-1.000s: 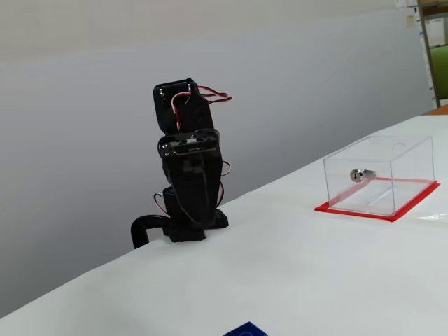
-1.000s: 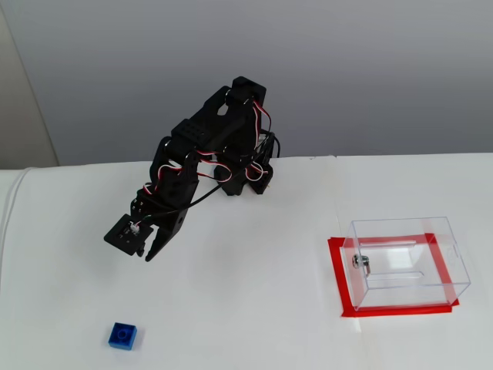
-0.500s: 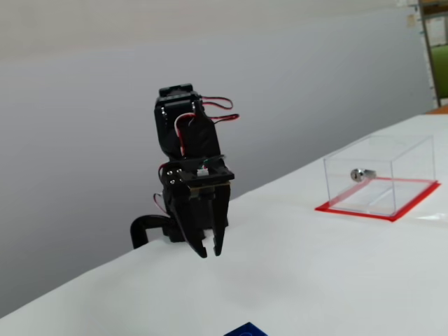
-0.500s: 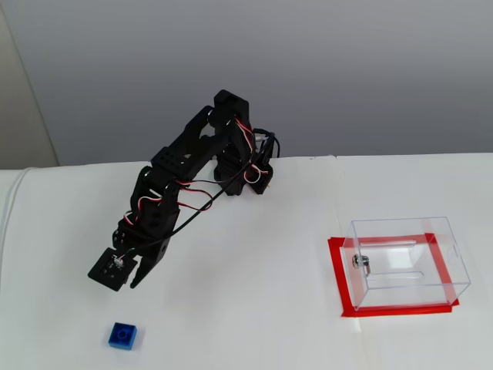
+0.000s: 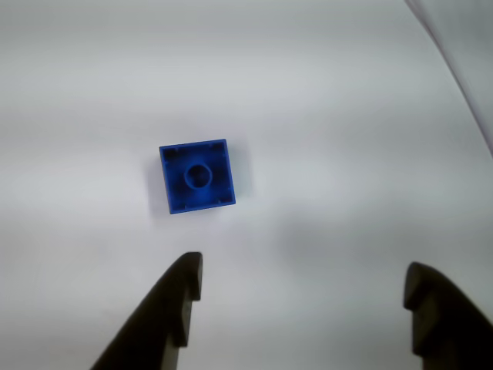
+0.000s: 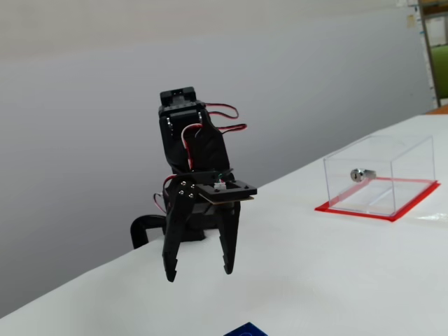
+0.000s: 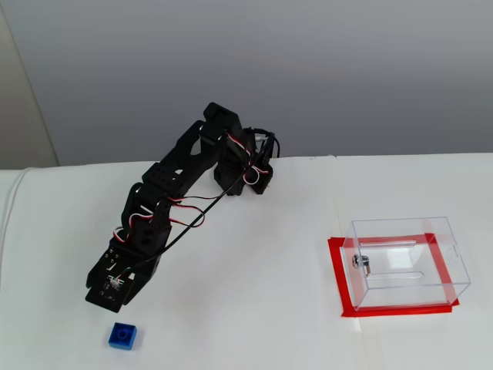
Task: Pick the blue lego brick and place it into the transparent box
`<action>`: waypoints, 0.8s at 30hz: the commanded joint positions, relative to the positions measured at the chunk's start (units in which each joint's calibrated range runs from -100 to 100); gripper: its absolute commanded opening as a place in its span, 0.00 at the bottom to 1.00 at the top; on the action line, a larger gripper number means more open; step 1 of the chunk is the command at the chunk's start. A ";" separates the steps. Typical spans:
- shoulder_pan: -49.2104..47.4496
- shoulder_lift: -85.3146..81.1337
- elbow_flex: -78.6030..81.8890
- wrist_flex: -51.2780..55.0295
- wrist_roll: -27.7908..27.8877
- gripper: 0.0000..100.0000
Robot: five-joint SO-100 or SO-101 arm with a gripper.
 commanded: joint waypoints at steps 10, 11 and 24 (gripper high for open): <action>-2.04 4.81 -12.10 -1.57 -1.19 0.30; -2.04 5.32 -12.73 -1.75 -1.19 0.30; -2.48 16.86 -22.68 -2.27 -1.24 0.30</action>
